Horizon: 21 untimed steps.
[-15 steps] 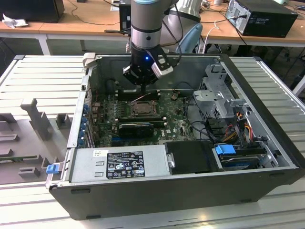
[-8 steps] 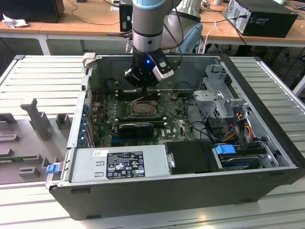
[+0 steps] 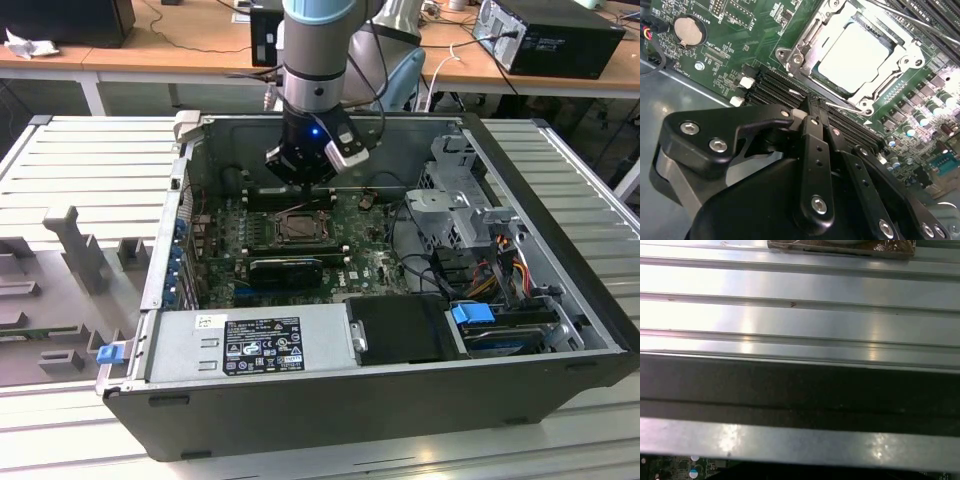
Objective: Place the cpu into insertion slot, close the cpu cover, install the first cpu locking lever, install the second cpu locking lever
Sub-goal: 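Install the first cpu locking lever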
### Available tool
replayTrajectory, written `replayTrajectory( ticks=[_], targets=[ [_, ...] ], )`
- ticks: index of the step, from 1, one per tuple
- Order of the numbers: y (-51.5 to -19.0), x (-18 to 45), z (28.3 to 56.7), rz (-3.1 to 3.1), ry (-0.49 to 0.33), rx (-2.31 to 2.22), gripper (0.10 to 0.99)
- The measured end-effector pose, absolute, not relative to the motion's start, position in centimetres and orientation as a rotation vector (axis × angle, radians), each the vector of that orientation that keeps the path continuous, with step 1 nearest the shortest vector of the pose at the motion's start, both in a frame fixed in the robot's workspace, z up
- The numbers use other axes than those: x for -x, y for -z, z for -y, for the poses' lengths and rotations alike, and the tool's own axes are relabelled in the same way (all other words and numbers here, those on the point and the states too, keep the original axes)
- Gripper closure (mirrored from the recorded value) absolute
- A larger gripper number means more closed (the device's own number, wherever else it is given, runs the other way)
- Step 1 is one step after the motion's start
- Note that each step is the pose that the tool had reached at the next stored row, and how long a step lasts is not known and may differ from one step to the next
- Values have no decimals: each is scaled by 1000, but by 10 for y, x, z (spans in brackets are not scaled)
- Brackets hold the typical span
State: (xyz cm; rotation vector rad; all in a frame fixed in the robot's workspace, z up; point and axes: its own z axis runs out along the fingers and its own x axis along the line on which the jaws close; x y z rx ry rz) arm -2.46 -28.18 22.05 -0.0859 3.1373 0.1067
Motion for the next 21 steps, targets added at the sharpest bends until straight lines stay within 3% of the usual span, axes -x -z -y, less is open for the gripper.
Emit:
replayTrajectory(
  ticks=[21],
  targets=[
    [-209, 19, 281, -3137, -106, 109, 980]
  ],
)
